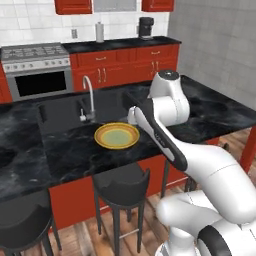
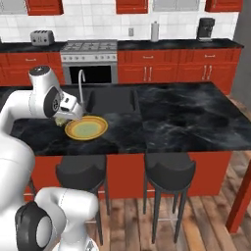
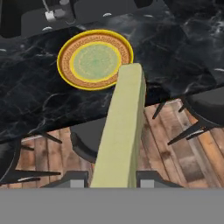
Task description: Retrieve the butter from the fridge and place it on a plate on the dining table. Then retrieve the butter knife by the fridge and place it near the plate.
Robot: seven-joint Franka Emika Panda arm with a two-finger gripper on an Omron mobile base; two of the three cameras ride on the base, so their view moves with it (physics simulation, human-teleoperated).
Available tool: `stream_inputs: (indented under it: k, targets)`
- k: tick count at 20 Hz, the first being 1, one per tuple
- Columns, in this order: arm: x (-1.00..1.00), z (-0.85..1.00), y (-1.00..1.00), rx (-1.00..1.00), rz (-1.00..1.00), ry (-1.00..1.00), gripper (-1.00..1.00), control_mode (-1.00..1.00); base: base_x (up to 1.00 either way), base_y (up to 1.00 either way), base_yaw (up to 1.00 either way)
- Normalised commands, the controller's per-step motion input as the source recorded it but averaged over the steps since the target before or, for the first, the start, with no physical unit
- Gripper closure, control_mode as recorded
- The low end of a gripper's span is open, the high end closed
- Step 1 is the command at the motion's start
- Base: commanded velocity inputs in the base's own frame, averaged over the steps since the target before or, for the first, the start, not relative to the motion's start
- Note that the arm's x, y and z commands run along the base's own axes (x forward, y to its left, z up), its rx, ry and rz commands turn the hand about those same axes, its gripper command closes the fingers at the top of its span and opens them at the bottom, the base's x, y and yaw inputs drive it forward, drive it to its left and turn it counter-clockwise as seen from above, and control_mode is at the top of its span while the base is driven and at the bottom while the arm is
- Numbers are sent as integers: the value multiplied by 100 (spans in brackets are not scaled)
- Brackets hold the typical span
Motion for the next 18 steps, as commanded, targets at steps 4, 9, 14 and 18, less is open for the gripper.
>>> stream_inputs:
  k: [4, 9, 14, 18]
  targets:
    - [0, 0, 0, 0, 0, 0, 100, 100, 46, -1, 25]
    - [0, 0, 0, 0, 0, 0, 100, 100, 53, -5, 13]
    - [0, 0, 0, 0, 0, 0, 100, 100, 41, -4, 13]
    - [0, 0, 0, 0, 0, 0, 100, 100, 7, -14, 15]
